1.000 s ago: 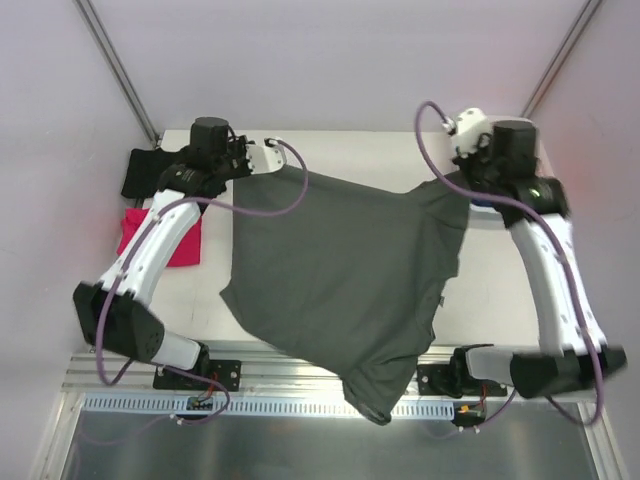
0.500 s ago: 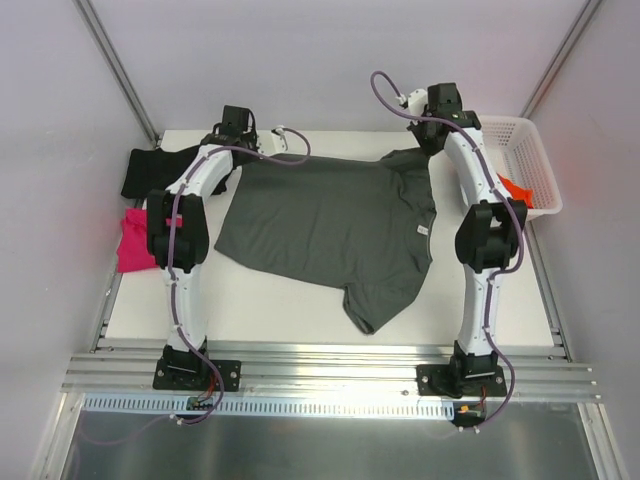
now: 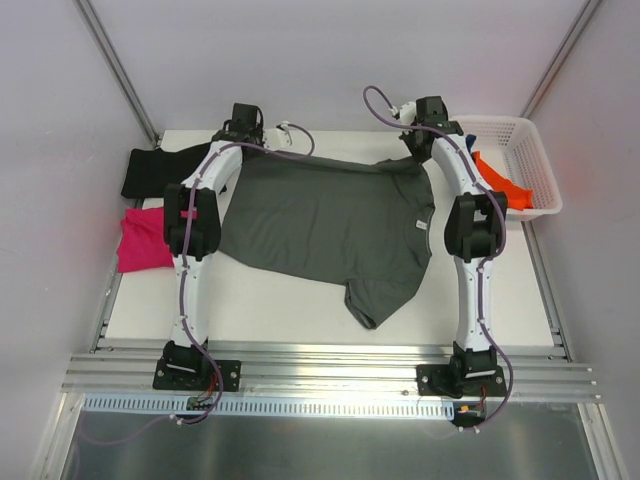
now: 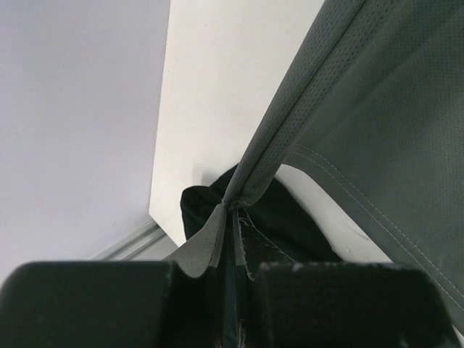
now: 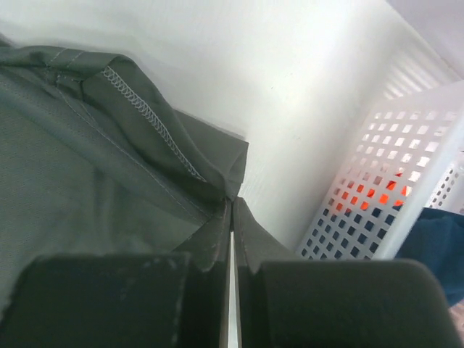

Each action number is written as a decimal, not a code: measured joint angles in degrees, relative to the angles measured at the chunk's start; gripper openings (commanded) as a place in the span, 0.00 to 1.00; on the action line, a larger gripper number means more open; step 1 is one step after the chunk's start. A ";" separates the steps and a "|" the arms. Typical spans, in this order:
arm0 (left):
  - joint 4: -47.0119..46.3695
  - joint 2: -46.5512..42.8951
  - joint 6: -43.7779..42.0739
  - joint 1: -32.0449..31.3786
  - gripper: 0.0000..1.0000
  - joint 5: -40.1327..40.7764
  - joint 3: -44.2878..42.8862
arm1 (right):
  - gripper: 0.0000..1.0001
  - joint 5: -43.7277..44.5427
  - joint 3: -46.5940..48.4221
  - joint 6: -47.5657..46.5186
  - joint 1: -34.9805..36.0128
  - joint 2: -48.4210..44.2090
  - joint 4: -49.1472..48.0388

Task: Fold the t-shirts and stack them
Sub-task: Flatten out the tshirt

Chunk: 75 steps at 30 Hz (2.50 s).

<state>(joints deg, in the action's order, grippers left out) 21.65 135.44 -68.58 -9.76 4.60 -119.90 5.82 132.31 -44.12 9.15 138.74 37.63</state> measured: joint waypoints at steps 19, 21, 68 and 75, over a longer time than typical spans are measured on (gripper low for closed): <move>6.14 -31.28 42.32 1.22 0.00 -9.68 10.86 | 0.01 -8.37 -15.43 24.15 -5.27 -43.87 3.06; 6.78 -36.41 47.06 1.27 0.00 -11.37 13.49 | 0.00 -9.40 -19.52 25.92 -5.95 -48.74 3.26; 17.49 -58.53 49.40 -6.25 0.00 -10.03 25.75 | 0.01 -8.00 -27.26 19.47 -13.68 -62.69 5.01; 14.19 -45.79 46.73 -4.00 0.00 -10.10 25.03 | 0.01 -8.17 -21.35 20.24 -13.38 -43.15 1.75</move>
<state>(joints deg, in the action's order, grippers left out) 35.83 89.65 -21.85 -13.76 -5.50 -94.87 -2.35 110.96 -23.88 -4.23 95.59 39.38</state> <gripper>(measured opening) 0.014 0.012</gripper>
